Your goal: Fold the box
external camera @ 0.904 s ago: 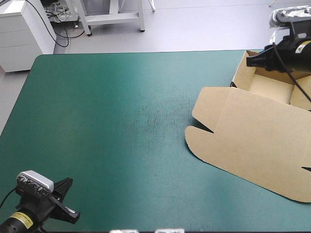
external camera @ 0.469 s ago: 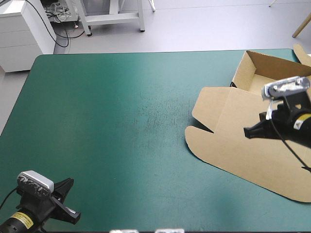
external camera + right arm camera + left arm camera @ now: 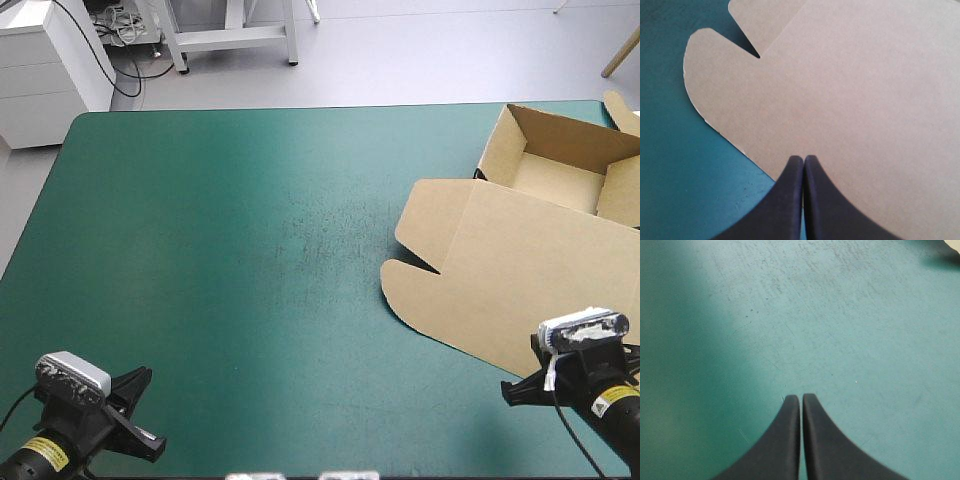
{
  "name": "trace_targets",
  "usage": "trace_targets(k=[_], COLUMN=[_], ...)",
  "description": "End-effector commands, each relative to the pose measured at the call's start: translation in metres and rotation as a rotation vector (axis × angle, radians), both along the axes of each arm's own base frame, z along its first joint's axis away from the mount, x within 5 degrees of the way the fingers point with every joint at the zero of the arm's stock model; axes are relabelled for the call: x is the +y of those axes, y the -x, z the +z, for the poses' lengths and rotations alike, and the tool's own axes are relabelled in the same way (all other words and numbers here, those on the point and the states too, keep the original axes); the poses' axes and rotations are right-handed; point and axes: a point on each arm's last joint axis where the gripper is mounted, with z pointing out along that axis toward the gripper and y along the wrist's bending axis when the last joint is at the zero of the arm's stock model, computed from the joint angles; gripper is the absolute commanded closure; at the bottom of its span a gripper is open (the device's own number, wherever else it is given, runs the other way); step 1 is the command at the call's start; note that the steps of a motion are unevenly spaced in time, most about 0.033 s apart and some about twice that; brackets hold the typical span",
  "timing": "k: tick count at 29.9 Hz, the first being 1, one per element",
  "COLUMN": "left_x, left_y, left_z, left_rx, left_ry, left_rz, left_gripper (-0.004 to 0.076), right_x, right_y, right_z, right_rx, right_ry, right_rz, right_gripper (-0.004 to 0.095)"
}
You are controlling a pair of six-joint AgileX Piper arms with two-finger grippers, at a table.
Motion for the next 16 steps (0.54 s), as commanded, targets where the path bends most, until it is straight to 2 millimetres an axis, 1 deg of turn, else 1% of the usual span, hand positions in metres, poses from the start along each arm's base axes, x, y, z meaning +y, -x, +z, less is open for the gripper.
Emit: trace_targets(k=[1, 3, 4, 16], left_x=[-0.002, -0.002, -0.002, -0.002], left_y=[-0.003, -0.003, -0.003, -0.003], left_z=[0.013, 0.013, 0.013, 0.013], left_rx=[-0.067, -0.067, -0.067, -0.067], left_ry=[0.052, 0.052, 0.052, 0.052], left_rz=[0.005, 0.005, 0.005, 0.005], left_gripper=[0.0731, 0.0731, 0.0731, 0.0731], right_x=[-0.001, -0.002, -0.002, -0.002], right_y=[0.004, 0.008, 0.009, 0.01], right_z=[-0.007, -0.015, -0.017, -0.016], right_rx=[-0.117, -0.122, -0.137, -0.159], right_ry=[-0.014, -0.015, -0.019, -0.019], right_rz=[-0.003, -0.004, -0.006, -0.008], right_gripper=[0.0924, 0.0924, 0.0924, 0.0924])
